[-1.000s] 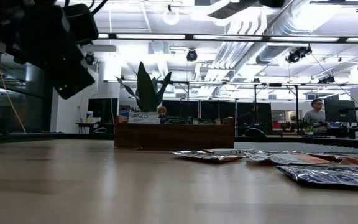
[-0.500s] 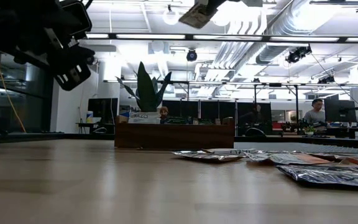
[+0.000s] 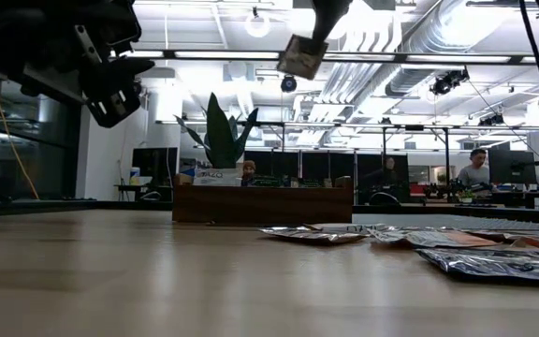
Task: Pick & Place Tea
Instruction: Put the brown tea bag into the right section of the wooden organizer
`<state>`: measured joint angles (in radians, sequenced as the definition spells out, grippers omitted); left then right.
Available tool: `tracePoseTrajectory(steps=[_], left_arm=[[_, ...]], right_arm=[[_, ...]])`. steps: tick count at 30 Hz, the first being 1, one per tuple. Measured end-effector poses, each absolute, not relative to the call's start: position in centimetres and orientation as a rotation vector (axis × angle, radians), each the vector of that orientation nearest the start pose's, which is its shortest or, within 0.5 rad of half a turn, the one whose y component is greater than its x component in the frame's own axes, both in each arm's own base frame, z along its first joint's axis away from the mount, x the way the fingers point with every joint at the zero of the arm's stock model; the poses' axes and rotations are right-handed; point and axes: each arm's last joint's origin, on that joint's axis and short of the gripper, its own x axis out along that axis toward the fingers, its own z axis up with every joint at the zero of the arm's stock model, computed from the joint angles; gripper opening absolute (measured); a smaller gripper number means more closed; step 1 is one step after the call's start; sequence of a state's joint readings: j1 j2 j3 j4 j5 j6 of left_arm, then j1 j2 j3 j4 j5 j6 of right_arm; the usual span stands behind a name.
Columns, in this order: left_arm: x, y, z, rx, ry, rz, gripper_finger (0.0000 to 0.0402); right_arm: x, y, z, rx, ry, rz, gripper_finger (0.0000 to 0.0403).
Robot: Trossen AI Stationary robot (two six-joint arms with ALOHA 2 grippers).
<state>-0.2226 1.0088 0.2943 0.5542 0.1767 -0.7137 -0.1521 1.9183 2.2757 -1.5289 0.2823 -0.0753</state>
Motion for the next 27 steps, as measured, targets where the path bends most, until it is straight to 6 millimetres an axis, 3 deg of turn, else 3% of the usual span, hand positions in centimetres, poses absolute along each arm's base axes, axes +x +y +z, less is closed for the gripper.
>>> tracePoseTrajectory(steps=[5, 15, 22, 27], left_arm=[[19.4, -4.7, 19.9, -0.722, 0.258, -0.277, 0.0185], [19.4, -4.6, 19.9, -0.751, 0.239, -0.231, 0.0185], [19.4, -4.5, 19.9, -0.764, 0.231, -0.204, 0.0185], [19.4, -4.5, 19.9, -0.773, 0.233, -0.196, 0.0185]], right_arm=[[35.8, -6.7, 38.5, -0.198, 1.259, -0.292, 0.0000], [37.6, -6.9, 30.0, -0.211, 1.375, -0.206, 0.0000], [37.3, -6.8, 25.7, -0.208, 1.435, -0.164, 0.0000], [37.1, -6.8, 23.8, -0.230, 1.454, -0.162, 0.0000]])
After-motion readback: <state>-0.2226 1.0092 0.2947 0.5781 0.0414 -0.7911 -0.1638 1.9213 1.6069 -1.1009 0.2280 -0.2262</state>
